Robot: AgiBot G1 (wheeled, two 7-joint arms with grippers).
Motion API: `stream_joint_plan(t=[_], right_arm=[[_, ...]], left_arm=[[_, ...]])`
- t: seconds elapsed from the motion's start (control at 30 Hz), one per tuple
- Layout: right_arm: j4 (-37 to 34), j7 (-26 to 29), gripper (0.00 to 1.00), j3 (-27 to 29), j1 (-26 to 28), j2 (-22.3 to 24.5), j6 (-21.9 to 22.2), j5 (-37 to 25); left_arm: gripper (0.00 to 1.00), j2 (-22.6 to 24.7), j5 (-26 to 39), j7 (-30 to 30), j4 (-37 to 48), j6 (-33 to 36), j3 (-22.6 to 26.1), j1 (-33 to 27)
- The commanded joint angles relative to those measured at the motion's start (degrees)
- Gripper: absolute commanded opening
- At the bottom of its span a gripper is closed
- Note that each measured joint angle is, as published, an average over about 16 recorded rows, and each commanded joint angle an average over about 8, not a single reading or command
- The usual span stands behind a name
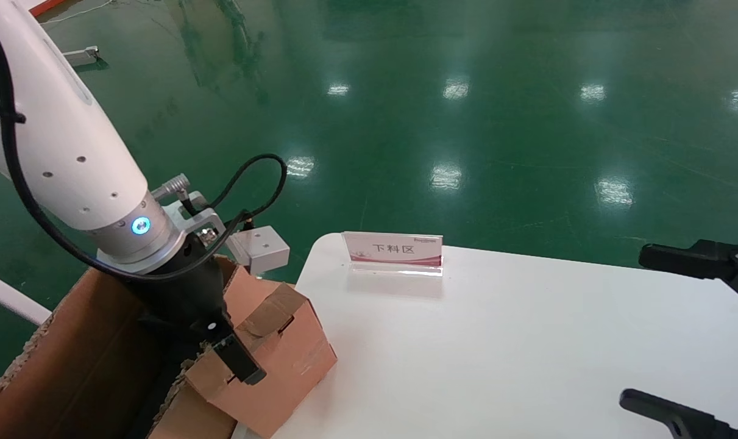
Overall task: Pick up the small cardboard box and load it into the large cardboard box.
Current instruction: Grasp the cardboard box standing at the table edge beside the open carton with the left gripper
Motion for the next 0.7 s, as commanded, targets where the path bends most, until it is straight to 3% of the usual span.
stream_joint_plan(t=[0.03, 0.63, 0.67, 0.7], right_arm=[[0.0, 0.0, 1.0, 0.0, 0.0, 0.0, 0.0, 0.0], [0.0, 0.0, 1.0, 0.0, 0.0, 0.0, 0.0, 0.0], [0.0, 0.0, 1.0, 0.0, 0.0, 0.0, 0.0, 0.0], [0.0, 0.0, 1.0, 0.0, 0.0, 0.0, 0.0, 0.0]], left_arm=[[1.0, 0.2, 0.0, -0.3, 0.1, 0.0, 0.7, 0.1], [1.0, 0.9, 2.4, -0.7, 1.1, -3.6, 2.6, 3.3], [0.97, 0.9, 2.5, -0.7, 1.1, -3.9, 2.6, 3.4], [0.85, 0.9, 2.6, -0.6, 1.1, -4.0, 2.6, 3.6]])
